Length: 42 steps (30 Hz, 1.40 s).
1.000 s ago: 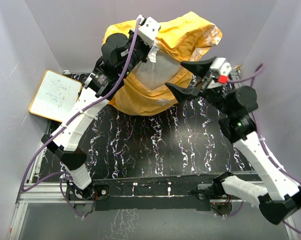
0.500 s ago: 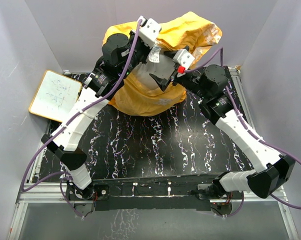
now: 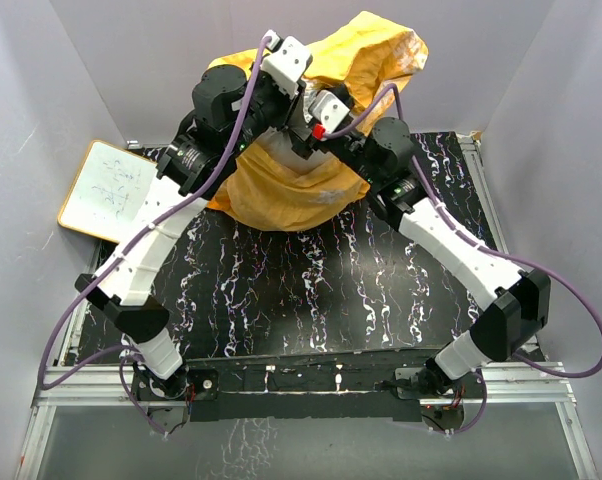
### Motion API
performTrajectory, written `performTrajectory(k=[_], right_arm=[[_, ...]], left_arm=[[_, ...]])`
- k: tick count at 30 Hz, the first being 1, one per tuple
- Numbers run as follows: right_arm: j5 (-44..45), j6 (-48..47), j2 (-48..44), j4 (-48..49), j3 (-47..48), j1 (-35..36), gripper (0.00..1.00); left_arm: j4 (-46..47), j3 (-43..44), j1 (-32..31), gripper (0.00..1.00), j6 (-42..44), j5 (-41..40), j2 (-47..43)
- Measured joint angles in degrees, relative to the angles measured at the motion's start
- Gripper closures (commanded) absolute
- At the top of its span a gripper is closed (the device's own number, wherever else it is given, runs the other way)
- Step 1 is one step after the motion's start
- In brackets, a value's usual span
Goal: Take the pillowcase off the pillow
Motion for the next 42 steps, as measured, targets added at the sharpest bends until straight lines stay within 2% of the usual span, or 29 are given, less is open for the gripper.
performTrajectory(k=[1, 4, 7, 10, 12, 17, 21, 26, 31, 37, 42], right_arm=[[0.13, 0.35, 0.85, 0.02, 0.24, 0.26, 0.36], [0.04, 0.98, 1.64, 0.15, 0.22, 0.92, 0.55], [0.13, 2.05, 1.86, 1.51, -0.76, 2.16, 0.77], [0.24, 2.95, 1.86, 2.08, -1.40, 3.41, 0.91], [0.39, 3.74, 1.92, 2.14, -1.46, 3.89, 0.92], [2.73, 5.66, 2.01, 2.89, -1.84, 4.22, 0.92], [4.26, 8.28, 2.08, 3.50, -2.80, 3.54, 0.92], [4.31, 13.16, 2.05, 6.67, -6.58, 0.96, 0.92], [4.50, 16.61, -0.33, 11.28, -14.71, 1.03, 0.92], [8.68, 24.70, -11.04, 16.65, -28.33, 0.83, 0.92], [10.97, 34.10, -20.00, 19.78, -38.21, -4.63, 0.92]], left_arm=[[0.13, -0.66, 0.02, 0.63, -0.17, 0.70, -0.63], [1.11, -3.54, -0.09, 0.58, 0.63, 2.38, -2.86], [3.43, -5.66, -0.26, 0.58, 2.56, 1.60, -3.78], [7.50, -6.95, 0.31, 0.61, 3.65, 0.02, -3.26], [9.79, -7.30, 0.96, 0.67, 3.26, -0.20, -2.73], [14.95, -7.34, 2.93, 0.91, 1.68, 0.09, -2.12], [18.78, -7.89, 3.54, 0.99, 2.14, -0.04, -2.14], [18.86, -5.49, 4.28, 1.00, 2.84, 0.09, -1.40], [18.10, -2.47, 5.20, 1.00, 3.93, 1.05, -0.24], [16.39, -2.36, 6.36, 1.00, 6.62, 2.05, 1.44], [13.25, -3.39, 10.27, 1.00, 6.38, 5.20, 2.21]])
